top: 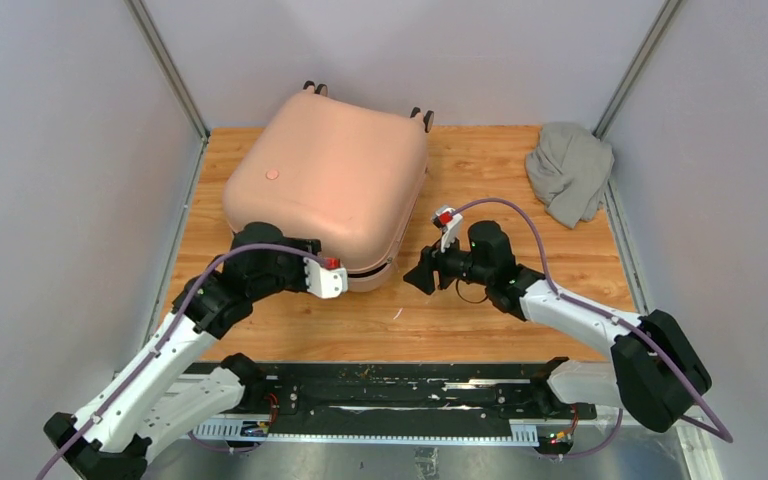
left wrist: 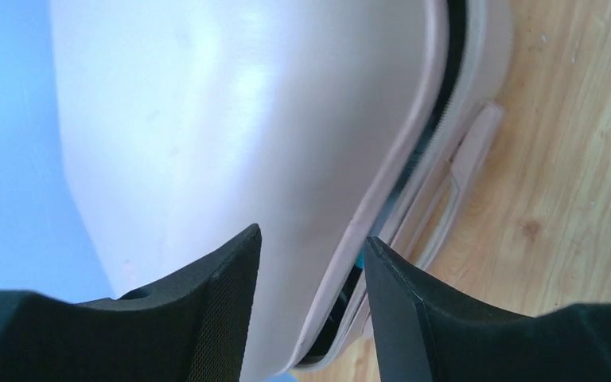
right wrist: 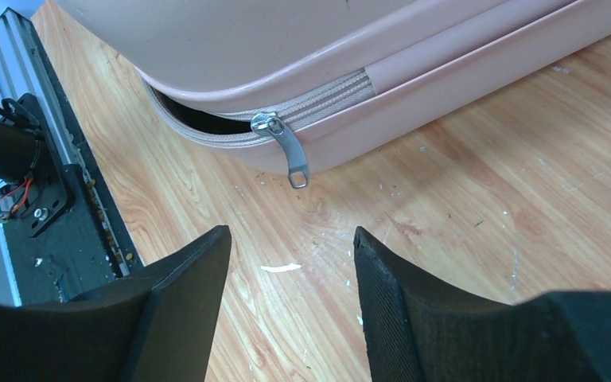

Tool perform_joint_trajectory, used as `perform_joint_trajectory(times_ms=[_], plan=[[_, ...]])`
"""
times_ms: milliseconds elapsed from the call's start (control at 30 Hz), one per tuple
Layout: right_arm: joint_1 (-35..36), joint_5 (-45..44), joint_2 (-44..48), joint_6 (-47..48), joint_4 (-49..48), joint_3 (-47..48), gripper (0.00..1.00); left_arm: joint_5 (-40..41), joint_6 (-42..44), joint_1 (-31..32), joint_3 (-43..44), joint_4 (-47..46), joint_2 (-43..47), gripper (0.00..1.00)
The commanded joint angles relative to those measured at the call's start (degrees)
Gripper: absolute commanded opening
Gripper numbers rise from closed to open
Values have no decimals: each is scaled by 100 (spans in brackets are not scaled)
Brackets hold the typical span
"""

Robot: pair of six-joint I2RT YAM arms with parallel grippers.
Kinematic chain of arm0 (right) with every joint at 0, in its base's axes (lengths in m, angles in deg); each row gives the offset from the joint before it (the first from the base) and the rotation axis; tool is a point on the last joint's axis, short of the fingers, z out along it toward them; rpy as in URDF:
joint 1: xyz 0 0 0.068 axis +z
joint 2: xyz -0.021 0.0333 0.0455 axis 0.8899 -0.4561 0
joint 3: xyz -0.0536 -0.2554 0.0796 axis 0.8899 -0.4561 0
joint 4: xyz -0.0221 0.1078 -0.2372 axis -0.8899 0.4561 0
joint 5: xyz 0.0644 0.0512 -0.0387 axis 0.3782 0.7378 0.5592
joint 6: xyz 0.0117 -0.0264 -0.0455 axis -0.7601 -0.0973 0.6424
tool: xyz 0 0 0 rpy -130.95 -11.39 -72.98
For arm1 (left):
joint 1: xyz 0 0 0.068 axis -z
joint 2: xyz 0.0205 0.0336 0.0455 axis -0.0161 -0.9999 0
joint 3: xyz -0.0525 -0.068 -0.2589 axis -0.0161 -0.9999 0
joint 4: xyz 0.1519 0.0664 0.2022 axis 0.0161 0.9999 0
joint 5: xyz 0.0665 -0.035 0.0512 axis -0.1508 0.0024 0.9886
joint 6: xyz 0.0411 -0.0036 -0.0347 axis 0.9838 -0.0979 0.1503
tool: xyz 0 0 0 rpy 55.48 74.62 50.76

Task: Pack the luggage
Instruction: Zip the luggage at the corner of the board.

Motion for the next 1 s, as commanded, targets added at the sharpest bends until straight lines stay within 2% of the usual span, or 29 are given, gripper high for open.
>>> perform_joint_trajectory(times_ms=[0,67,100,267,300,433,633,967], plan=[[-103,300,-138,-30,174,192,64,7,-911,-377,1011,856,-353,58],[-103,337,-115,-57,66,131,66,-346,-912,-1061,1404,1241,-713,60],[-103,353,-99,-69,19,100,67,-488,-918,-1604,1606,1331,-855,61],[-102,426,-43,-82,-24,56,73,-1460,-1209,-3789,2196,1416,-1591,68],[-96,444,-41,-78,-5,56,77,-1602,-1303,-4133,2268,1428,-1720,68],[-102,433,45,-30,89,31,82,-2198,-1710,-5254,2429,1404,-2165,69],[-96,395,175,-39,90,-27,82,-2732,-2605,-6254,2197,1146,-2847,73],[-96,253,320,-73,68,-162,82,-2882,-4304,-6438,1359,-205,-3433,73]])
